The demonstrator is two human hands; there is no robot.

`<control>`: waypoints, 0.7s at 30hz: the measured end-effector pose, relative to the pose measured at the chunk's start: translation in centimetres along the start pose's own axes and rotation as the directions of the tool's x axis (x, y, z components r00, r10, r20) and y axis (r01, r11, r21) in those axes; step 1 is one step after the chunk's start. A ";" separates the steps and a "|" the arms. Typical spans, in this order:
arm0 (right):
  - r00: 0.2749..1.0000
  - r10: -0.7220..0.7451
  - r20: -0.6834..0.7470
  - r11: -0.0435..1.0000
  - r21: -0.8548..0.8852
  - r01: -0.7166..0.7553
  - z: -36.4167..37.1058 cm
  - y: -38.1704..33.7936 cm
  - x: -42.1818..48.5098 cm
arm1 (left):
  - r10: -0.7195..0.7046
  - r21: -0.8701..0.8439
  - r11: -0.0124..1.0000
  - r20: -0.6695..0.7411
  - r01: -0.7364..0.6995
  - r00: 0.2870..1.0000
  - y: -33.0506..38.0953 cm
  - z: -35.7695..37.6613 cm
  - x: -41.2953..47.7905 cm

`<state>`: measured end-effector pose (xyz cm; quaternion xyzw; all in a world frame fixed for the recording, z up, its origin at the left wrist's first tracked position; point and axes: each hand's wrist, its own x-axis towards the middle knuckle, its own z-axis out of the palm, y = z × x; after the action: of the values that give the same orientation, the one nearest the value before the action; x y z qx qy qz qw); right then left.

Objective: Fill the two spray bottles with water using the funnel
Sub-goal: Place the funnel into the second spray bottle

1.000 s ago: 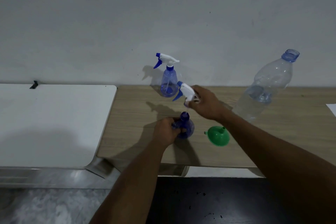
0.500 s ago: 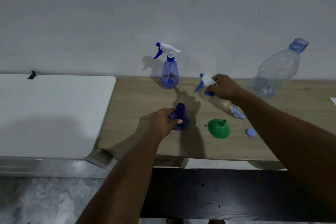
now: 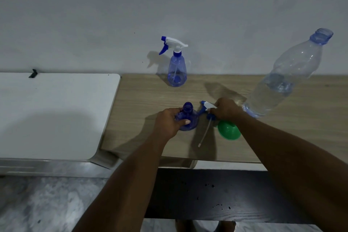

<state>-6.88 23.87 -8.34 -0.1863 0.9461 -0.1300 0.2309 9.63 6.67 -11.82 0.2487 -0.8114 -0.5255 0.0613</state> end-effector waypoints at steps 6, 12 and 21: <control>0.988 -0.066 0.140 0.978 -0.186 0.091 -3.0 0.9 -2.1 | -0.007 0.013 1.000 0.002 0.007 1.000 0.3 -0.2 0.1; 0.978 -0.062 0.197 0.884 -0.444 0.145 -1.1 2.8 -3.5 | -0.020 0.003 1.000 0.013 0.020 1.000 0.6 -0.2 -0.1; 0.979 -0.091 0.183 0.876 -0.453 0.166 -2.4 2.8 -3.4 | -0.027 0.018 0.999 0.010 0.027 1.000 1.1 -0.3 -0.5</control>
<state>-6.04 28.16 -5.83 -0.3084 0.9140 0.1011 0.2436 9.84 6.97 -10.66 0.2575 -0.8129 -0.5203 0.0477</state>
